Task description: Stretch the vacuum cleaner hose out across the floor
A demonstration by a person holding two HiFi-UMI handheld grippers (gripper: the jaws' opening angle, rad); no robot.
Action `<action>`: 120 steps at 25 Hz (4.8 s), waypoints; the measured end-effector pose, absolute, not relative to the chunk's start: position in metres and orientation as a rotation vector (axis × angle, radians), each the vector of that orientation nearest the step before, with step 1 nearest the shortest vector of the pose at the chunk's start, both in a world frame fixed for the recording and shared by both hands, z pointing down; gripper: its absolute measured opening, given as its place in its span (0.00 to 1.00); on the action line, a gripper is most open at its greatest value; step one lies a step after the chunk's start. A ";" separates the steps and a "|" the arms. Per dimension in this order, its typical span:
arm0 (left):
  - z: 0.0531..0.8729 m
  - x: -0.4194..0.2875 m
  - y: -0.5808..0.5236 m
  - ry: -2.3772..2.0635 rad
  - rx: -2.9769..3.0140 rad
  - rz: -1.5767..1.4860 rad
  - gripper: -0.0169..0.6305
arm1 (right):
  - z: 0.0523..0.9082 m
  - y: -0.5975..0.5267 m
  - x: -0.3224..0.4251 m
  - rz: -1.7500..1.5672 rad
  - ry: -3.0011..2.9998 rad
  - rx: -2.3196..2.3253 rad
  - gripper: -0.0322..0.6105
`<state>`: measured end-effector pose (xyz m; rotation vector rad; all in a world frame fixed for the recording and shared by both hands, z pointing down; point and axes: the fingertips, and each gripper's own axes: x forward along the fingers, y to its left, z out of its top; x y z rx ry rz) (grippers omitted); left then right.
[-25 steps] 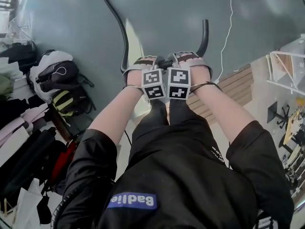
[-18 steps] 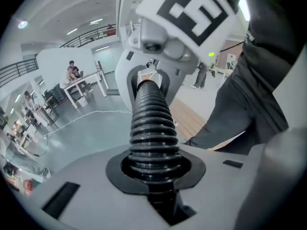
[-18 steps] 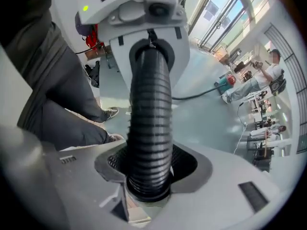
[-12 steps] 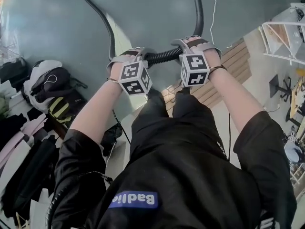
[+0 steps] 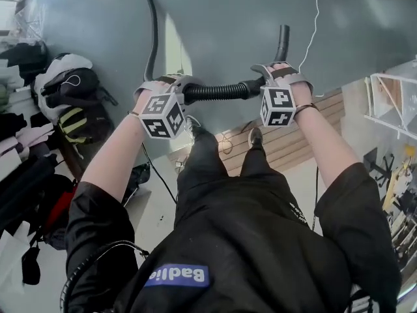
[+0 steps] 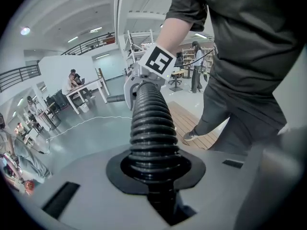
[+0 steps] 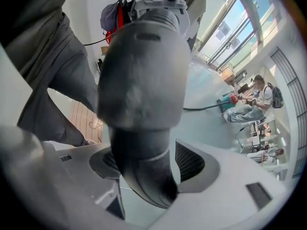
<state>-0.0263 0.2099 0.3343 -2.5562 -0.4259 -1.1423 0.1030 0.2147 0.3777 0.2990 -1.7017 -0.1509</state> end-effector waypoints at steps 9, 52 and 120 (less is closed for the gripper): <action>0.400 -0.010 0.255 -0.055 -2.500 -1.375 0.22 | 0.431 0.283 0.112 -0.179 -1.788 0.196 0.29; 0.530 -0.034 0.527 -0.476 -2.329 -1.380 0.27 | 0.513 0.559 0.063 0.048 -1.572 0.160 0.36; 0.425 0.048 0.753 1.050 -3.136 -0.814 0.34 | 0.584 0.852 0.162 0.823 -2.155 0.494 0.50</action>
